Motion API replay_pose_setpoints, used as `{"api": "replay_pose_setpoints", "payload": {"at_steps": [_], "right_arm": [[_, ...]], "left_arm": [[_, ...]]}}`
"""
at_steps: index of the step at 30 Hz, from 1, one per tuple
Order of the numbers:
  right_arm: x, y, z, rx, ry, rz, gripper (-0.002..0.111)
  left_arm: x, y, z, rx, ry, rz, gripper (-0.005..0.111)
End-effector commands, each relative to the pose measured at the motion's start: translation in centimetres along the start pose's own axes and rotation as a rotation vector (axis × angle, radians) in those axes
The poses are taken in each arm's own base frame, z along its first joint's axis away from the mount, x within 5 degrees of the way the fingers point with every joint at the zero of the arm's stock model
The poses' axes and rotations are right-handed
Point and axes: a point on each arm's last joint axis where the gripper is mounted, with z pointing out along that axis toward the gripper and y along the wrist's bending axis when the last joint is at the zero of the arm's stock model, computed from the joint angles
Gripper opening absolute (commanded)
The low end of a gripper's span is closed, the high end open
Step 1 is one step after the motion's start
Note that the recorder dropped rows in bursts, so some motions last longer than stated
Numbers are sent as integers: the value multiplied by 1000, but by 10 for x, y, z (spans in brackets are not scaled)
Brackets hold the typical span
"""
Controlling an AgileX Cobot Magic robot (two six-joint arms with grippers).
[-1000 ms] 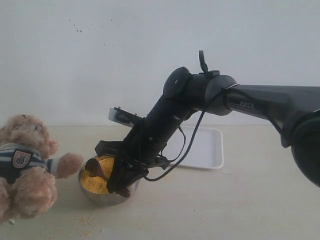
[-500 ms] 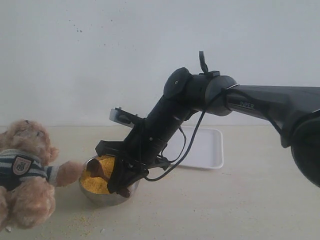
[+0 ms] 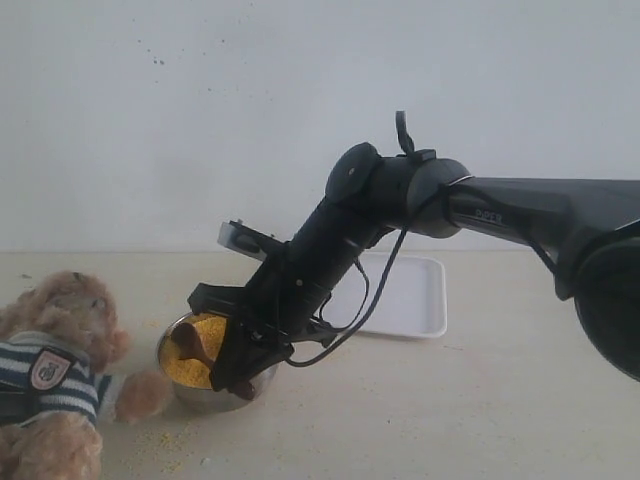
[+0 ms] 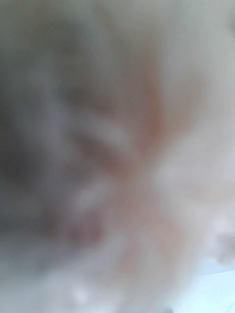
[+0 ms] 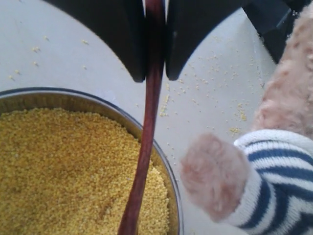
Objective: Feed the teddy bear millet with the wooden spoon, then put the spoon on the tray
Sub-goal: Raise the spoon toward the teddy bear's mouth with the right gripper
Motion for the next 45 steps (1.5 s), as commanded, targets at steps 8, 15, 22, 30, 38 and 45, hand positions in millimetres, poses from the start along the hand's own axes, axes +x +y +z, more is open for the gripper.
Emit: {"api": "replay_pose_setpoints", "payload": {"at_steps": [8, 15, 22, 30, 38, 45], "right_arm": [[-2, 2, -6, -47, -23, 15, 0], [-2, -6, 6, -62, -5, 49, 0], [-6, -8, -4, -114, -41, 67, 0], [-10, -17, -25, -140, -95, 98, 0], [-11, -19, -30, -168, -113, 115, 0], [-12, -14, -32, -200, -128, 110, 0]], "left_arm": [[6, -3, 0, 24, 16, -7, 4], [6, -3, 0, 25, 17, -7, 4], [5, -3, 0, 25, 12, -11, 4], [5, -3, 0, 25, 12, -11, 4], [5, -3, 0, 23, 9, -13, 4], [6, -6, 0, 57, 13, -45, 4]]}}
